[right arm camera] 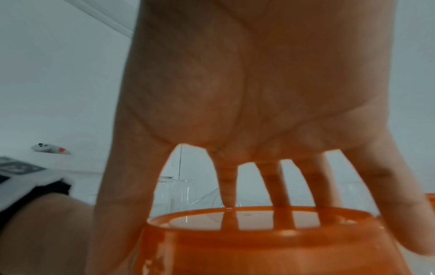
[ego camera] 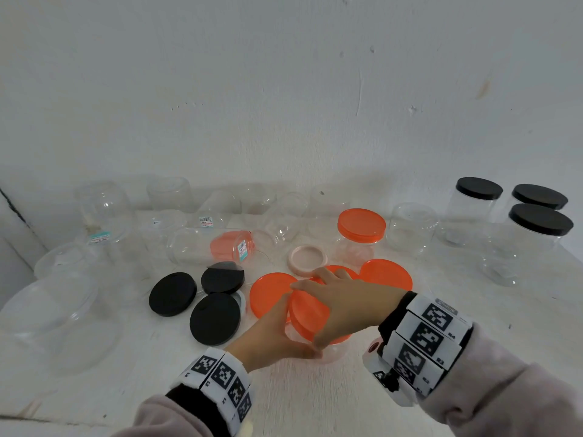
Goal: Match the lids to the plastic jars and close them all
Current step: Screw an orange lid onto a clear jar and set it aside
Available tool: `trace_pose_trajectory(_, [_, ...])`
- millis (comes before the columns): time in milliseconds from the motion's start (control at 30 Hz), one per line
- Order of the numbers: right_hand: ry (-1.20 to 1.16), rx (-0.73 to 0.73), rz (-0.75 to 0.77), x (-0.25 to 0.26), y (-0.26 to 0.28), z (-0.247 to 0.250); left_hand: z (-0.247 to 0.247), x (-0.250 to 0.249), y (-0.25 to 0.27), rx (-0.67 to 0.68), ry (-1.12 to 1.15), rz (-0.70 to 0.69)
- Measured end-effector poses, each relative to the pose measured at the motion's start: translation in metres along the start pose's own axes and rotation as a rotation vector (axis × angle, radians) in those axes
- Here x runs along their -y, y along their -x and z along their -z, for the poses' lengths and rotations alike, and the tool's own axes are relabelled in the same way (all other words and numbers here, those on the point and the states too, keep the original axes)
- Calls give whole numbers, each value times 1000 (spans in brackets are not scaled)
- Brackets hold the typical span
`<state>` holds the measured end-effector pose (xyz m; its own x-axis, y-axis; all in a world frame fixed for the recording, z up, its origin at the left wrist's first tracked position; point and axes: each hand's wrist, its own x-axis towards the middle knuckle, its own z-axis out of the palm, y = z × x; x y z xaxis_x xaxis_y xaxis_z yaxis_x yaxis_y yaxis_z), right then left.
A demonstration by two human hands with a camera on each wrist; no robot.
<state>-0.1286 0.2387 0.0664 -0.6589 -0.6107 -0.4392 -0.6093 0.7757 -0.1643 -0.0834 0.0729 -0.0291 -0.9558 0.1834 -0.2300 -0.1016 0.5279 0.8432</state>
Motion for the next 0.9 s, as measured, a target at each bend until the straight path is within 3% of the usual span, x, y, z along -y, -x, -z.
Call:
trace_pose_trajectory(500, [51,-133,-11,-2,-4,-15,0,1,1,12,33,-33])
trace_pose_trajectory(900, [120,-319,-47,-2,-6,-42,-3,0,-1,2,72,-51])
